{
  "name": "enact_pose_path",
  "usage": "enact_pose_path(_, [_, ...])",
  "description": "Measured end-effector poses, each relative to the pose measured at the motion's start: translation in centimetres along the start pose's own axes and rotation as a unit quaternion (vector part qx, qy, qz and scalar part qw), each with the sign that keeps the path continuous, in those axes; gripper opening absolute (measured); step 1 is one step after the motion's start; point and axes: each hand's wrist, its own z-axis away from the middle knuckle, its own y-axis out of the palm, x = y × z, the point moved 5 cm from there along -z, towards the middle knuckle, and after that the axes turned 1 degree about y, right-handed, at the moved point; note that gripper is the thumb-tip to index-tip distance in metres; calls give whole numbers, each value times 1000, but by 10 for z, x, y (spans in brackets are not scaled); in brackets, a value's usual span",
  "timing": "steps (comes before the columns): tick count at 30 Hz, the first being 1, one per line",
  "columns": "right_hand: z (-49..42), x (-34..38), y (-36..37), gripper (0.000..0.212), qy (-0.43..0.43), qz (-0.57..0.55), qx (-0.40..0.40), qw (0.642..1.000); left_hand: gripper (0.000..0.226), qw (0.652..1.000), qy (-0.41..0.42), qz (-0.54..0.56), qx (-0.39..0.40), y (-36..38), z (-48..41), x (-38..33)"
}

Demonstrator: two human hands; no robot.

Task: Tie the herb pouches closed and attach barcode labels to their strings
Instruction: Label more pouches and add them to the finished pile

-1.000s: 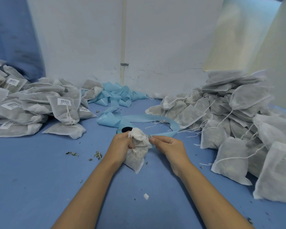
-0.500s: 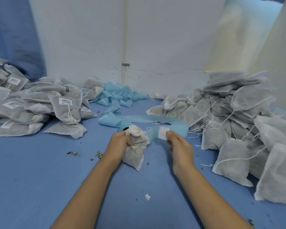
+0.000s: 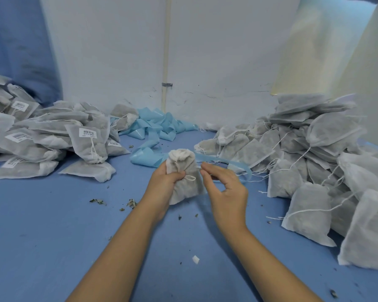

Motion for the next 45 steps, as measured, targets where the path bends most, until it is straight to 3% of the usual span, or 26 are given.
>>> enact_pose_path(3, [4, 6, 3, 15, -87, 47, 12, 995, 31, 1000, 1, 9, -3, -1, 0, 0])
enact_pose_path(9, [8, 11, 8, 14, -176, 94, 26, 980, 32, 999, 0, 31, 10, 1, -1, -1])
enact_pose_path(13, [12, 6, 13, 16, -219, 136, 61, 964, 20, 996, -13, 89, -15, -2, -4, 1])
enact_pose_path(17, [14, 5, 18, 20, -227, 219, 87, 945, 16, 997, 13, 66, -38, -8, -3, -3])
enact_pose_path(19, [12, 3, 17, 15, -164, 184, 93, 965, 18, 997, 21, 59, -37, -11, -4, -5])
enact_pose_path(22, [4, -9, 14, 20, 25, 53, 84, 995, 21, 999, 25, 23, 5, -8, -3, -9])
enact_pose_path(24, [1, -23, 15, 32, 169, -30, 103, 980, 20, 998, 17, 30, 47, -3, -2, -10])
enact_pose_path(27, [7, -34, 22, 11, 303, -175, 157, 924, 16, 995, 9, 38, 90, 4, 2, -9])
enact_pose_path(29, [9, -35, 23, 8, 330, -220, 156, 905, 19, 994, 13, 34, 105, 5, 4, -9])
enact_pose_path(32, [5, -38, 21, 14, 340, -270, 108, 894, 44, 992, -15, 19, 125, 5, 5, -4])
enact_pose_path(36, [6, -40, 18, 16, 354, -296, 89, 883, 21, 988, -66, -2, 139, 3, 7, 6])
enact_pose_path(41, [9, -42, 22, 15, 386, -348, 85, 850, 24, 983, -100, 25, 155, 0, 7, 7])
enact_pose_path(43, [10, -41, 24, 15, 386, -345, 84, 851, 21, 984, -96, -35, 144, -2, 8, 5])
enact_pose_path(45, [10, -40, 24, 13, 381, -341, 83, 855, 23, 974, -82, -170, 128, -8, 9, 0])
